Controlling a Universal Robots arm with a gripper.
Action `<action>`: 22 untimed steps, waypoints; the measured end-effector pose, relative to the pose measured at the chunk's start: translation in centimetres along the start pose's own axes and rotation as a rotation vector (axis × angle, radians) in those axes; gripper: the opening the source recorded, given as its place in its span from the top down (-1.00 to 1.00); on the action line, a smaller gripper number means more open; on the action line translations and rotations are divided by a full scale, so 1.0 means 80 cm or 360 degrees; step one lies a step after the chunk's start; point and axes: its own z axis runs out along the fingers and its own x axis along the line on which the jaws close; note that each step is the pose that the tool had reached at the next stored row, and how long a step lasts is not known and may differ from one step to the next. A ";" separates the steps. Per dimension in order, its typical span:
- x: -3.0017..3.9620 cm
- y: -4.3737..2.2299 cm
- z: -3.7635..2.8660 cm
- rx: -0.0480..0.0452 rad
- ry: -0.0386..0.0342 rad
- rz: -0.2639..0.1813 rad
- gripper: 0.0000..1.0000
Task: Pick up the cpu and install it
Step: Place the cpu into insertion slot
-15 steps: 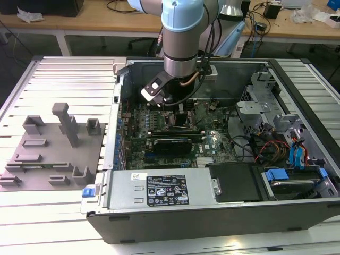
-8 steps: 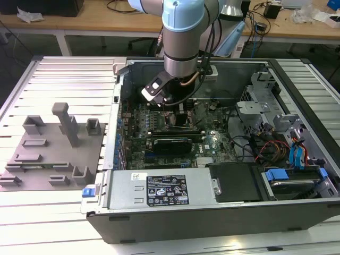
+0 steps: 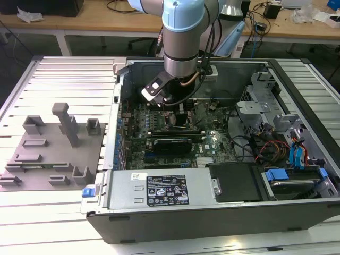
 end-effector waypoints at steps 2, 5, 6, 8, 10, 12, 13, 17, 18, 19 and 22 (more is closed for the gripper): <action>0.0000 0.0001 0.0002 -0.0001 0.0000 0.0000 -0.09; 0.0001 0.0000 0.0002 0.0000 0.0000 0.0000 -0.24; 0.0000 0.0000 -0.0002 0.0000 0.0000 0.0000 -0.24; 0.0000 0.0006 -0.0102 0.0000 0.0000 0.0000 -0.24; 0.0000 0.0010 -0.0169 0.0000 0.0000 0.0000 -0.24; 0.0001 0.0011 -0.0190 0.0000 0.0000 0.0000 -0.24; 0.0001 0.0012 -0.0190 0.0000 0.0000 0.0000 -0.24; 0.0005 0.0011 -0.0191 0.0000 -0.0003 0.0000 -0.21; 0.0007 0.0011 -0.0190 0.0000 -0.0003 0.0000 -0.07; 0.0008 0.0011 -0.0191 0.0000 -0.0004 0.0000 0.18; 0.0011 0.0011 -0.0191 0.0000 -0.0006 0.0000 0.41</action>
